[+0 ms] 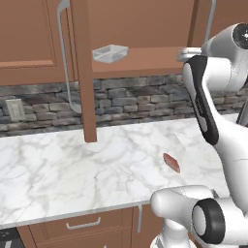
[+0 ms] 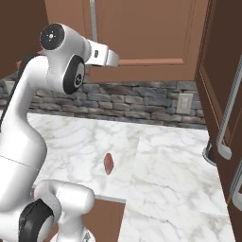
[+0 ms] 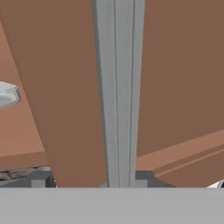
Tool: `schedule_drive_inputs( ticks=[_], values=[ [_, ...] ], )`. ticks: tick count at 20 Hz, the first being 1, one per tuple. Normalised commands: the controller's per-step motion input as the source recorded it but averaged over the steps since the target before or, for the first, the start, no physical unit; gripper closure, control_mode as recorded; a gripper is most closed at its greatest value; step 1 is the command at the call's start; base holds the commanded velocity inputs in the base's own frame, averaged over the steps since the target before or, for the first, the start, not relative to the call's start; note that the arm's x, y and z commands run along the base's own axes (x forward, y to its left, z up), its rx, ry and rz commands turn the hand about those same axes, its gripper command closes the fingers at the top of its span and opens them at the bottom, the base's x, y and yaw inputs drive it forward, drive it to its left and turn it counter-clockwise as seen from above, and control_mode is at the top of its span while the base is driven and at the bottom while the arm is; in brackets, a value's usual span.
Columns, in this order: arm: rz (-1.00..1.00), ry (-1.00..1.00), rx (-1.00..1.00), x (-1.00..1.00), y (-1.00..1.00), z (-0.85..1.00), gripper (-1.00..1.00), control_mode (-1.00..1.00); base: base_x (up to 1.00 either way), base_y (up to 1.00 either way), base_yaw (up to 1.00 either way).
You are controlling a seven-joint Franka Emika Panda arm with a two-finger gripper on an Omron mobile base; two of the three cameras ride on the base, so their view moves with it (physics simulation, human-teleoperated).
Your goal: Retrieve the tupperware from the cabinet, then place the raw meat into the tupperware to avoid contamination.
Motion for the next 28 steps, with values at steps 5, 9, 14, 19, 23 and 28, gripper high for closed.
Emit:
schedule_drive_inputs(
  ticks=[5, 9, 14, 19, 23, 28],
  values=[
    [0.09, 0.02, 0.02, -0.6, -0.52, 0.0, 1.0, -1.0, 0.0, 0.0, 0.0],
    [0.21, -0.03, 0.08, -0.5, -0.4, 0.0, 1.0, -1.0, 0.0, 0.0, 0.0],
    [0.06, 0.04, 0.06, -0.54, -0.7, 0.0, 1.0, -1.0, 0.0, 0.0, 0.0],
    [0.01, 0.0, 0.07, -0.7, -0.74, 0.0, 1.0, -1.0, 0.0, 0.0, 0.0],
    [-0.01, 0.0, 0.1, -0.51, -0.71, 0.0, 1.0, -1.0, 0.0, 0.0, 0.0],
    [-0.02, 0.0, 0.06, -0.37, -0.45, 0.0, -1.0, -1.0, 0.0, 0.0, 0.0]
  ],
)
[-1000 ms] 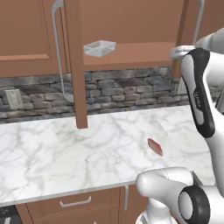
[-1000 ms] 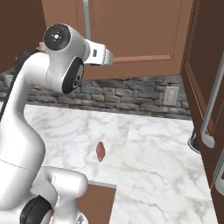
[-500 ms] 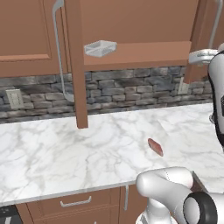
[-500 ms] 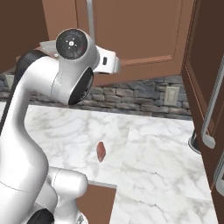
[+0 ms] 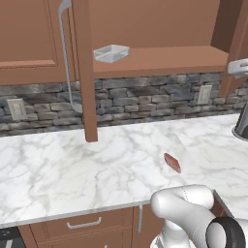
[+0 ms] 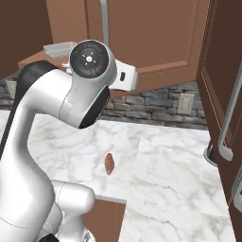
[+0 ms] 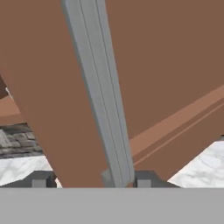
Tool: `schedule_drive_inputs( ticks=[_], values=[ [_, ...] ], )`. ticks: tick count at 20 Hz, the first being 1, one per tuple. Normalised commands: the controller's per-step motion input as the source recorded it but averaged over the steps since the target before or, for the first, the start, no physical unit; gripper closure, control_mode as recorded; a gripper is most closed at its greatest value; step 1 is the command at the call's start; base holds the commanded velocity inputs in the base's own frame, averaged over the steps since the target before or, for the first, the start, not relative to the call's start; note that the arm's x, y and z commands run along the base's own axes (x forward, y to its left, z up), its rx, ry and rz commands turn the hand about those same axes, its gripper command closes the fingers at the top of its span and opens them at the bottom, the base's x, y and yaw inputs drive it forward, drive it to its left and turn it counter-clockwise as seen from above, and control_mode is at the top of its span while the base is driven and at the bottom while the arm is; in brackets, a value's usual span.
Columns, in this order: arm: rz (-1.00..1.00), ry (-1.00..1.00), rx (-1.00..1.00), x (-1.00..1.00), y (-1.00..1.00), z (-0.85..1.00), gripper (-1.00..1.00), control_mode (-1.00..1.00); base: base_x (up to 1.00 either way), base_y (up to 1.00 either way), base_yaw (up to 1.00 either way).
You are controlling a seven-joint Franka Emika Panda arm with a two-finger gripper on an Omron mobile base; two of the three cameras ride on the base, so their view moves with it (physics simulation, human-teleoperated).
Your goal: Retrieve the tupperware from the cabinet, then place the raw meat into the tupperware to avoid contamination.
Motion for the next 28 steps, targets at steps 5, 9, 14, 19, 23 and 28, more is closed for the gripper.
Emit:
schedule_drive_inputs(
  ticks=[5, 9, 14, 19, 23, 28],
  values=[
    [0.0, 0.0, 0.0, -0.01, -0.01, 0.0, -1.0, -1.0, 0.0, 0.0, 0.0],
    [0.0, 0.0, 0.0, 0.0, 0.0, 0.0, -1.0, -1.0, 0.0, 0.0, 0.0],
    [0.0, 0.0, -0.01, -0.24, -0.01, 0.06, -1.0, -1.0, 0.0, 0.0, 0.0],
    [-0.02, -0.04, -0.1, -0.51, 0.0, 0.23, -1.0, -1.0, 0.0, 0.0, 0.0],
    [-0.04, -0.03, -0.17, -0.44, 0.19, 0.18, -1.0, -1.0, 0.0, 0.0, 0.0],
    [-0.05, 0.04, -0.3, -0.17, 0.55, 0.02, -1.0, -1.0, 0.0, 0.0, 0.0]
  ],
)
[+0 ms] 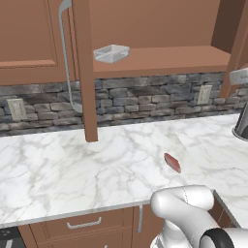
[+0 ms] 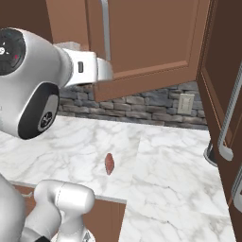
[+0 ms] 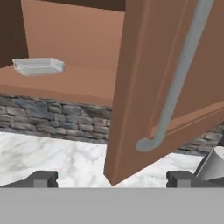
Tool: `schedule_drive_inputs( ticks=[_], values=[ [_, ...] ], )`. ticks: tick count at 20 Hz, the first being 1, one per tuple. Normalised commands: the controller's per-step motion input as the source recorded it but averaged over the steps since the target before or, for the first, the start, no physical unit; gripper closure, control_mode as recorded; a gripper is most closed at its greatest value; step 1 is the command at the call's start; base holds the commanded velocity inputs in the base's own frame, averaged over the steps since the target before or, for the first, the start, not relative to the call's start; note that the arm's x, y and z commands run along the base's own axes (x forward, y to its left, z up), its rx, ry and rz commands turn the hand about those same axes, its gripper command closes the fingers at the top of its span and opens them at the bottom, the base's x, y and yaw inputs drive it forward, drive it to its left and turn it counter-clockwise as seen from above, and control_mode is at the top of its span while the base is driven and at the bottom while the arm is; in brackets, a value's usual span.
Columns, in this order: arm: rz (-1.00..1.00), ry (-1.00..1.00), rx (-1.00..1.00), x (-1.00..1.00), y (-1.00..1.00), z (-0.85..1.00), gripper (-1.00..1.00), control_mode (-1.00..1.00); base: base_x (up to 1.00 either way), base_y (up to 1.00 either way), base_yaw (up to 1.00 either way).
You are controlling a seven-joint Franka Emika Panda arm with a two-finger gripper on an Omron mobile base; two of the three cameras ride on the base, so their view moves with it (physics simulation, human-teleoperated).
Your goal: Retrieve the tupperware from the cabinet, then place the raw meat into the tupperware to avoid contamination.
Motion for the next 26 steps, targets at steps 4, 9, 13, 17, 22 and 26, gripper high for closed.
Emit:
schedule_drive_inputs(
  ticks=[4, 9, 13, 17, 22, 26],
  values=[
    [-0.06, 0.13, -0.34, -0.02, 0.58, 0.0, -1.0, -1.0, 0.0, 0.0, 0.0],
    [-0.06, 0.2, -0.34, 0.1, 0.41, 0.01, -1.0, -1.0, 0.0, 0.0, 0.0],
    [-0.03, 0.25, -0.35, 0.32, 0.12, 0.0, -1.0, -1.0, 0.0, 0.0, 0.0],
    [0.0, 0.23, -0.37, 0.56, 0.0, 0.0, -1.0, -1.0, 0.0, 0.0, 0.0],
    [-0.01, 0.22, -0.4, 0.49, 0.07, 0.0, -1.0, -1.0, 0.0, 0.0, 0.0],
    [-0.02, 0.1, -0.19, 0.46, -0.11, -0.14, -1.0, -1.0, 0.0, 0.0, 0.0]
  ],
)
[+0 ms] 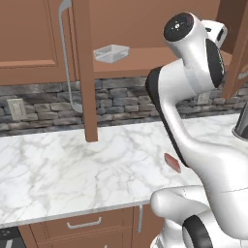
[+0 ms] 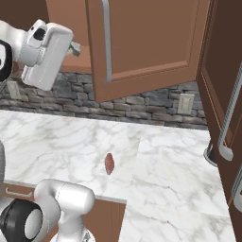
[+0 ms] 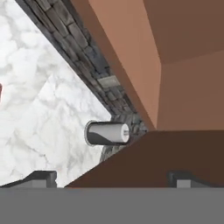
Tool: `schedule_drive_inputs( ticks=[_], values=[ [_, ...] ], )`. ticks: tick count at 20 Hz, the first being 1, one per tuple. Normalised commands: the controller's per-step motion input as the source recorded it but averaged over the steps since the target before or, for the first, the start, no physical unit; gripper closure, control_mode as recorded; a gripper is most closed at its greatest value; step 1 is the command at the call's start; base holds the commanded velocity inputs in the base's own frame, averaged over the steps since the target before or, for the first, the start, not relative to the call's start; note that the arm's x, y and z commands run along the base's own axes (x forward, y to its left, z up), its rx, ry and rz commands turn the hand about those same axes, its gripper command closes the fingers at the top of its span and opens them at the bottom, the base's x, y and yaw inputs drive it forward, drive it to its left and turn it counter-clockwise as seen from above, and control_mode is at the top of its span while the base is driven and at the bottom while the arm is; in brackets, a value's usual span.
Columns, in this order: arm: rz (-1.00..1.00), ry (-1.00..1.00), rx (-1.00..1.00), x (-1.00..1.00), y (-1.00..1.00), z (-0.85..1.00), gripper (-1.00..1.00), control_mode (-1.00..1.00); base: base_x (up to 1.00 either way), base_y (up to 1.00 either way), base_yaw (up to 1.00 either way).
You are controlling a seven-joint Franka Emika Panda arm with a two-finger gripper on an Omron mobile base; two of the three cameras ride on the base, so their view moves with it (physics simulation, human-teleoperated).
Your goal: Retrieve the tupperware from the cabinet, then place the raw meat into the tupperware to avoid contamination.
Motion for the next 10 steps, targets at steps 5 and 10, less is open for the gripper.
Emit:
schedule_drive_inputs(
  ticks=[5, 10],
  values=[
    [-0.03, 0.23, -0.1, 0.67, -0.26, -0.07, -1.0, -1.0, 0.0, 0.0, 0.0],
    [-0.05, 0.29, -0.13, 0.52, -0.29, 0.0, -1.0, -1.0, 0.0, 0.0, 0.0]
  ],
)
